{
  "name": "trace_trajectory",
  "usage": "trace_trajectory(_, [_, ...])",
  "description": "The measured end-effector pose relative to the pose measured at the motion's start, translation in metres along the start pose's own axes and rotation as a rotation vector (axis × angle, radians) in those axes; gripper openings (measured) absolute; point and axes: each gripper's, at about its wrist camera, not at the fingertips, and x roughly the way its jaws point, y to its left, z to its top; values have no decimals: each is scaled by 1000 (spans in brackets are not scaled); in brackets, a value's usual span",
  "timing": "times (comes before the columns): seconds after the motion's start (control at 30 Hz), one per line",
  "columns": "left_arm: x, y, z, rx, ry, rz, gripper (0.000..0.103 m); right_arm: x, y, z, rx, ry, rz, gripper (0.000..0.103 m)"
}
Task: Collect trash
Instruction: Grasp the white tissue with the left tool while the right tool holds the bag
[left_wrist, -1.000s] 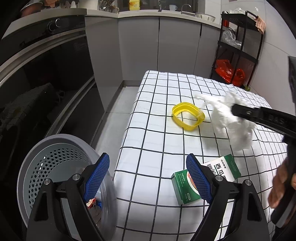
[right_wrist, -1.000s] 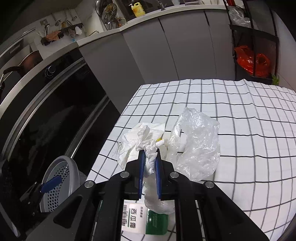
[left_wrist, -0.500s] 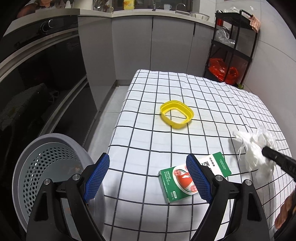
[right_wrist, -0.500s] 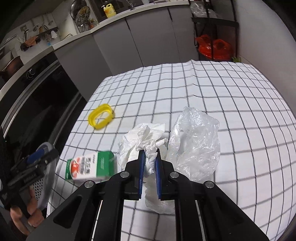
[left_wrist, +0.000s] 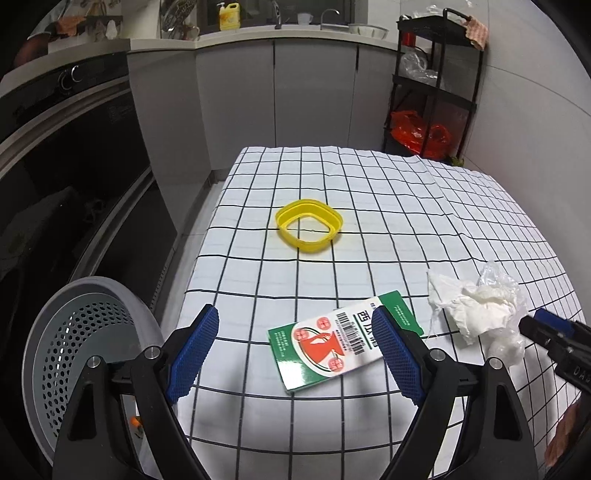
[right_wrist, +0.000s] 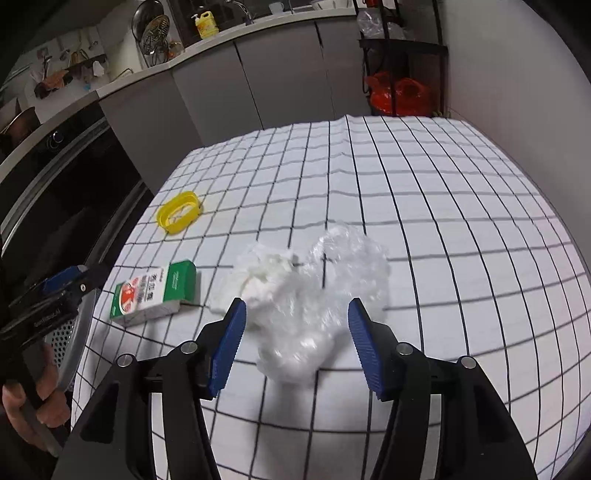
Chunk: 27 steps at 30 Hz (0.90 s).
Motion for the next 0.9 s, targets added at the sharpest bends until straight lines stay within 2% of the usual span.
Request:
trace_trajectory(0.2, [-4,-15,-3,25,-8,-19,83,20,1,-13,-37,63,-9,55])
trace_trajectory(0.23, [-5,-18,-4,32,-9,-20,83,22,1,-14,-33,69,2,43])
trace_trajectory(0.27, [-6,-21,-4,37,-9,-22,83,24,-1,-14,-22,73,22,37])
trace_trajectory(0.33, [-7,-28,-6,47,-11,-31,83,23,-7,-12,12,78,54,35])
trace_trajectory(0.47, [-8,-42,-10,71,-12,-61,83,11,-20,-11,63,65,56,33])
trace_trajectory(0.63, [-9,-66,-13,105,-18,-105,86,-17,-48,-3,132,-7,14,33])
trace_trajectory(0.77, [-4,-87,-14,112,-12,-141,88,-32,-71,4,202,-45,30,33])
trace_trajectory(0.9, [7,-111,-17,128,5,-143,91,-39,-82,8,228,-65,52,33])
